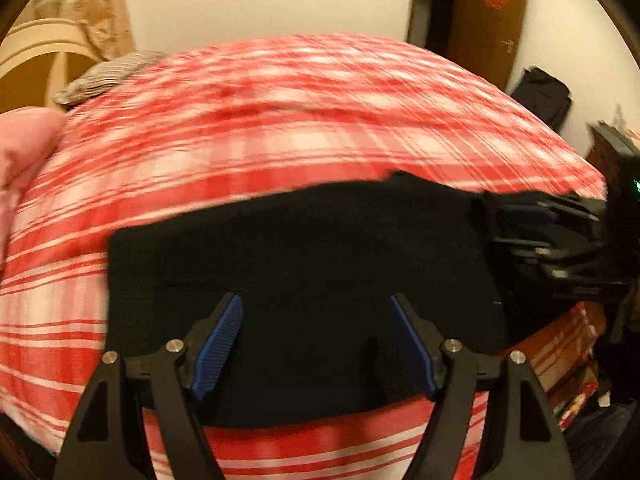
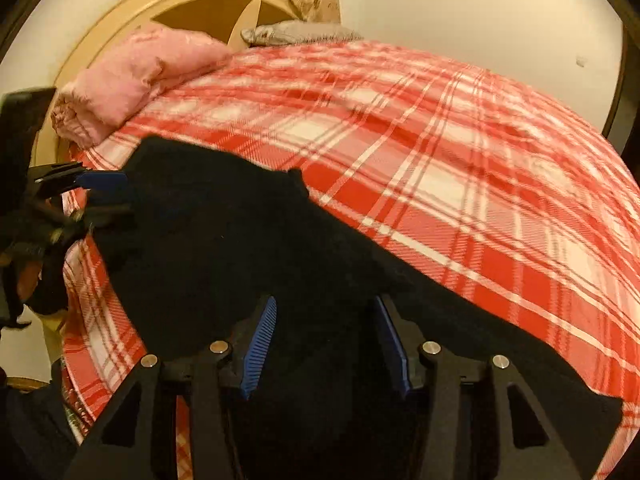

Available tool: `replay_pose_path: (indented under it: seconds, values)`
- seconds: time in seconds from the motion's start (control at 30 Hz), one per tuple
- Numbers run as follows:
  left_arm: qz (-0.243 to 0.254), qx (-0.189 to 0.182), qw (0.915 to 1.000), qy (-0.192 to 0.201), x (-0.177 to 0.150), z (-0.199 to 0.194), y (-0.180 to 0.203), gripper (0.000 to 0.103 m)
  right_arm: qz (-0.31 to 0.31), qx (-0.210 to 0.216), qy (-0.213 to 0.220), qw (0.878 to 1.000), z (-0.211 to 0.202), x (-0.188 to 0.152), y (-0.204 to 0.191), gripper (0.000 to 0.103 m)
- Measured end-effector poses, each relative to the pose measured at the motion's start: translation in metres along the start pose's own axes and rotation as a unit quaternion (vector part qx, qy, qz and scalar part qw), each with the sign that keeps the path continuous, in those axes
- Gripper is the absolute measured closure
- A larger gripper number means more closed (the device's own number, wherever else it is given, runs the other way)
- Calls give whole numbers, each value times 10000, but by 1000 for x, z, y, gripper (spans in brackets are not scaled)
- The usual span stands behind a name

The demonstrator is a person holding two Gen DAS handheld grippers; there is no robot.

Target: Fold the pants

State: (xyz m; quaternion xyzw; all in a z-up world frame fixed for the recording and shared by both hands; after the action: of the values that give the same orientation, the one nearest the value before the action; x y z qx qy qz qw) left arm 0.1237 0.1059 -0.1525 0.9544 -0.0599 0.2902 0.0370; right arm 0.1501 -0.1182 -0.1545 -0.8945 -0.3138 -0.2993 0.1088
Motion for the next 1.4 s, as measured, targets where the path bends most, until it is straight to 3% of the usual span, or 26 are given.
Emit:
replay_pose_path:
  seconds: [0.23,0.3,0.4,0.57,0.87,1.0,1.03,1.3,1.4]
  values:
    - [-1005,452,9939,96,-15,-4,-88,26,2,-159,276,9995,-51,-30,8,50]
    - [-1264,345,9913,96,-18,1,-100,26,37,-180,278,9994,-56,-37,10,50]
    - [-1728,-114,9849,25,-21,14,-111,27,24,-254,285,9993,-64,-49,10,50]
    - [-2060,-106,9784,122,-21,22,-121,32,-24,-272,314,9991,-68,-62,6,49]
    - [-1855,-231,9823,119,-16,30,-127,32,-14,-251,299,9992,-63,-68,3,49]
    - [-1714,-188,9850,84,-18,22,-118,56,35,-197,319,9993,-63,-69,4,49]
    - [-1726,-227,9847,97,-18,21,-117,58,46,-194,313,9993,-63,-69,4,49]
    - [-2073,-655,9757,280,-21,28,-132,50,56,-217,325,9992,-63,-70,4,49]
    - [-2002,-658,9772,244,-20,29,-131,49,99,-211,335,9992,-63,-70,6,49]
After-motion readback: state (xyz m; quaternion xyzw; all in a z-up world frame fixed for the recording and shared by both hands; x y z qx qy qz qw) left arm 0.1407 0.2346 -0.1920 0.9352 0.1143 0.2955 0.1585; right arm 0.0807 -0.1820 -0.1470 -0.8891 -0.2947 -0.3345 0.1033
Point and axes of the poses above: each gripper's, at about its wrist camera, not at the fingertips, and z roughly the way its jaws point, y to its right, x to its top, the point moved 1 cm from there along z, roughly the way its jaws point, and after that the axes turned 5 degrees about -y, right-handed, at the moved point
